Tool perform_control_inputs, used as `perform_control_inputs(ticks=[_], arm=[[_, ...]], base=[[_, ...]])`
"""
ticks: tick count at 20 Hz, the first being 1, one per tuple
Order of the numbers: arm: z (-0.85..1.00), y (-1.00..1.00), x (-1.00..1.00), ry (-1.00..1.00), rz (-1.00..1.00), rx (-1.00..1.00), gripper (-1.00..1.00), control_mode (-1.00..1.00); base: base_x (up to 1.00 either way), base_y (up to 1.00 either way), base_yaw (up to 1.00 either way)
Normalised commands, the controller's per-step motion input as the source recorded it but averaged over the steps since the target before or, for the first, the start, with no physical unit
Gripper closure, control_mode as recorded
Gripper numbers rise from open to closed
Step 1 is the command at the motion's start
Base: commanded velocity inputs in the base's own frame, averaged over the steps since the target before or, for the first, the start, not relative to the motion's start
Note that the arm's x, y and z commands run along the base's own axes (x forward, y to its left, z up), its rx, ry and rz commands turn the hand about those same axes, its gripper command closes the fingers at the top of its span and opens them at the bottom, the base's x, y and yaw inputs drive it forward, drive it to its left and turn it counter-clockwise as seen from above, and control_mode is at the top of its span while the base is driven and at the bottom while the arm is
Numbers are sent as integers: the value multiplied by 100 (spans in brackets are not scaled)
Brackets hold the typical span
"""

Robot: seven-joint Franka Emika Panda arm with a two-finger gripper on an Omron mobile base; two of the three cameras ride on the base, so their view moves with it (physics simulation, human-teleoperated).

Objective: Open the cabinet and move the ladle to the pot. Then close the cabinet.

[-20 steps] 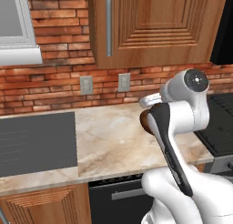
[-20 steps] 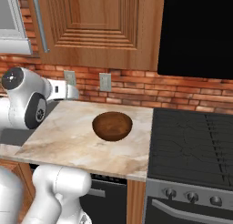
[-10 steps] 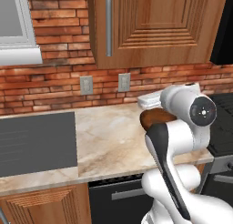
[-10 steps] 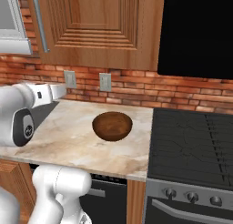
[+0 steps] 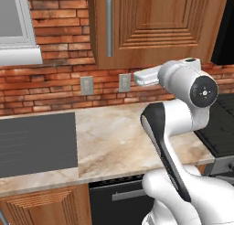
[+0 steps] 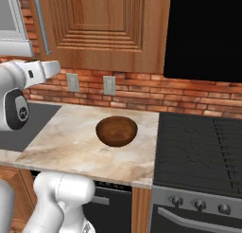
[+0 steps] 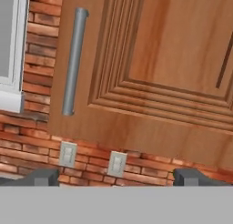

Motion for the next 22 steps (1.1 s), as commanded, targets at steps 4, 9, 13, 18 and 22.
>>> perform_control_inputs(ticks=[4,9,13,18,22], arm=[[67,25,0,21,1,2,-100,-100],[46,22,0,32,0,3,-100,-100],[18,15,0,27,0,3,-100,-100],[-19,10,9,1,0,5,-100,-100],[-55,14,30,-7,0,8,-100,-100]], base=[[0,0,0],[0,0,0],[0,0,0],[0,0,0],[0,0,0]])
